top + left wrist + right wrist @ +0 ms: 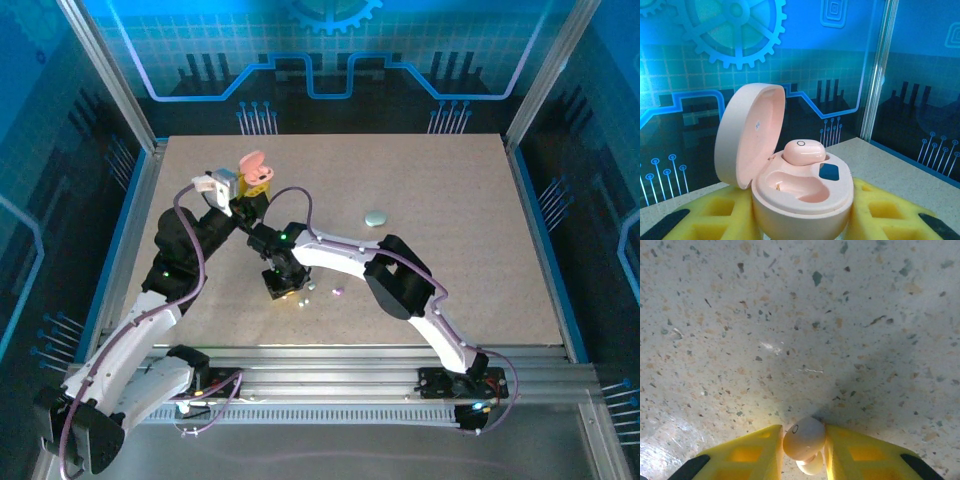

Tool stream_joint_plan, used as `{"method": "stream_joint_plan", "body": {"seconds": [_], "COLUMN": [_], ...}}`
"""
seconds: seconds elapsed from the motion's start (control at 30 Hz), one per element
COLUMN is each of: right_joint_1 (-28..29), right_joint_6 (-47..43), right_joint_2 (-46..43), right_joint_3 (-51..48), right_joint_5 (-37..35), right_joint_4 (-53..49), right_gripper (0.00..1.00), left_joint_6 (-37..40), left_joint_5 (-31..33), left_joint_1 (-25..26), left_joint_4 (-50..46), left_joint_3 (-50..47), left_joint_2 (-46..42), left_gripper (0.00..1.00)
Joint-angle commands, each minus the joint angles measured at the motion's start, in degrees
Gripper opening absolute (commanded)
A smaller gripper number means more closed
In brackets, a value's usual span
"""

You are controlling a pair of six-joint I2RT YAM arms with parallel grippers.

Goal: Insert wireless bluetooth earbuds into charging case

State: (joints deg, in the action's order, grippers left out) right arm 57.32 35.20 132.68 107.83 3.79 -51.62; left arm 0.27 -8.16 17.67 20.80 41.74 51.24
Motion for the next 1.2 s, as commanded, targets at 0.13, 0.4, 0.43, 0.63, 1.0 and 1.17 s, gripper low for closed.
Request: {"method": "stream_joint_plan", "body": {"seconds": [0.13, 0.4, 0.43, 0.63, 1.0, 1.17], "right_joint_1": [0.38, 0.39, 0.45, 0.5, 0.8, 0.69], "right_joint_6": [-0.8, -1.21, -1.27, -1.45, -0.85, -0.57], "right_joint_2": [2.75, 3.99, 3.99, 3.9, 2.41, 1.92], "right_joint_3": [1.66, 3.81, 3.96, 4.45, 3.62, 3.26], "right_joint_5": [-0.54, -0.42, -0.49, -1.42, -3.25, -3.79], "right_joint_4": [-1.99, -3.07, -3.14, -3.24, -2.72, -2.72], "right_gripper": [0.36, 0.32, 0.32, 0.33, 0.32, 0.33], "left_joint_6": [-0.36, -0.45, -0.45, -0.54, -0.54, -0.48], "left_joint_5": [-0.01, 0.08, 0.08, 0.08, -0.01, 0.08], "left_joint_1": [-0.52, -0.51, -0.47, -0.51, -0.46, -0.51], "left_joint_4": [0.84, 1.09, 1.09, 1.09, 1.09, 1.17], "left_joint_3": [-0.52, -0.65, -0.61, -0.75, -0.7, -0.76], "left_joint_2": [-0.8, -0.59, -0.59, -0.56, -0.61, -0.55], "left_gripper": [0.35, 0.35, 0.35, 0.35, 0.35, 0.35]}}
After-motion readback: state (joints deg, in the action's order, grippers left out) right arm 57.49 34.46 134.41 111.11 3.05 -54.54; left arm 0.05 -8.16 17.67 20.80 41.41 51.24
